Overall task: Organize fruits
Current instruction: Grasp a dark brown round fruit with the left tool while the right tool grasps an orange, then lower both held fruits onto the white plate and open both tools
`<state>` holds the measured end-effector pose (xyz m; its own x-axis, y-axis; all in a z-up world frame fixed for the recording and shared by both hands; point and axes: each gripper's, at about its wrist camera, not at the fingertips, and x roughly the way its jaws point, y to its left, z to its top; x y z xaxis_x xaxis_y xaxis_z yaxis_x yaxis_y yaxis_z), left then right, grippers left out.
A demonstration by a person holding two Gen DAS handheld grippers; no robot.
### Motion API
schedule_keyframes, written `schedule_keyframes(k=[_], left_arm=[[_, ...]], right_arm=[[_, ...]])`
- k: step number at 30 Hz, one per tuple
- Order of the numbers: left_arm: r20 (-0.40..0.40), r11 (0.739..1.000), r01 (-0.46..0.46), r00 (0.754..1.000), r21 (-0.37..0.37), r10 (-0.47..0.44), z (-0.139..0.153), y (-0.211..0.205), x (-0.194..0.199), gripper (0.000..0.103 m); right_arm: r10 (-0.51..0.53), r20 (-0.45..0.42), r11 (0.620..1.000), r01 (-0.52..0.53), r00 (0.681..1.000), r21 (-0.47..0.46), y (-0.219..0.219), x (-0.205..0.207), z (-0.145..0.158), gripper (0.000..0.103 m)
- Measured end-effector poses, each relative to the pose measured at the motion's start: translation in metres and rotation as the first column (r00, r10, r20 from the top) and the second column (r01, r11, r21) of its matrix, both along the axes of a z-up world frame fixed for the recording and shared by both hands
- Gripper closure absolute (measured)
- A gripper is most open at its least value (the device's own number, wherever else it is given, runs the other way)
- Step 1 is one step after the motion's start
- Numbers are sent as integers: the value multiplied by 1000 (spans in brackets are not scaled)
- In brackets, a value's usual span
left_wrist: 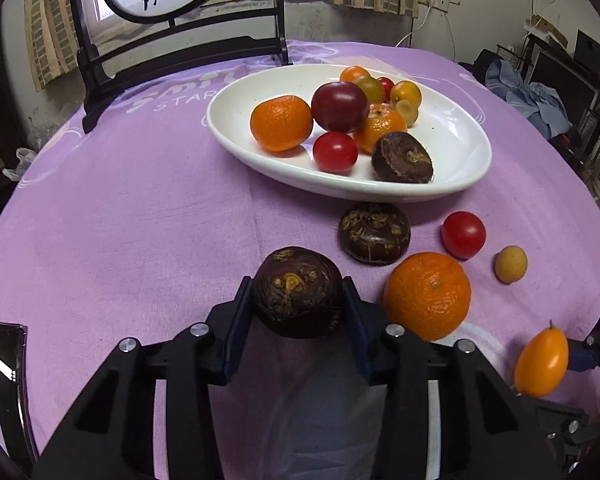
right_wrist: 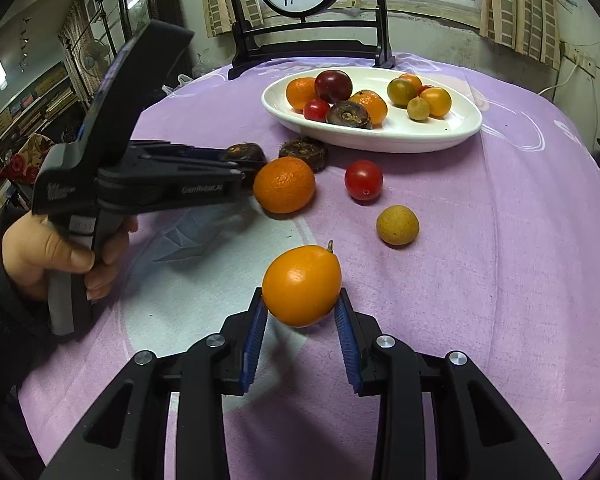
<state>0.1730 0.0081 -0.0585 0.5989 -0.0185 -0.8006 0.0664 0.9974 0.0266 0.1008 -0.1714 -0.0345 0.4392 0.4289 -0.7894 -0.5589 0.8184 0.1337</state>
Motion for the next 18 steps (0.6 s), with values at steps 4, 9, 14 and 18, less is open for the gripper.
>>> schedule_keyframes(k=[4, 9, 14, 18], left_arm=[[-16, 999, -2, 1000, -37, 1, 8, 4, -10, 60], [7, 996, -8, 1000, -90, 8, 28, 14, -29, 60], [27, 992, 9, 1000, -126, -6, 48, 19, -38, 60], [65, 990, 39, 997, -134, -31, 68, 18, -37, 60]], right_arm=[[-7, 7, 1000, 7, 1000, 7, -1, 0, 2, 68], [-26, 16, 999, 25, 1000, 21, -5, 1, 6, 68], [-36, 54, 998, 33, 998, 60, -7, -2, 22, 68], [-38, 80, 995, 31, 996, 92, -9, 4, 41, 68]])
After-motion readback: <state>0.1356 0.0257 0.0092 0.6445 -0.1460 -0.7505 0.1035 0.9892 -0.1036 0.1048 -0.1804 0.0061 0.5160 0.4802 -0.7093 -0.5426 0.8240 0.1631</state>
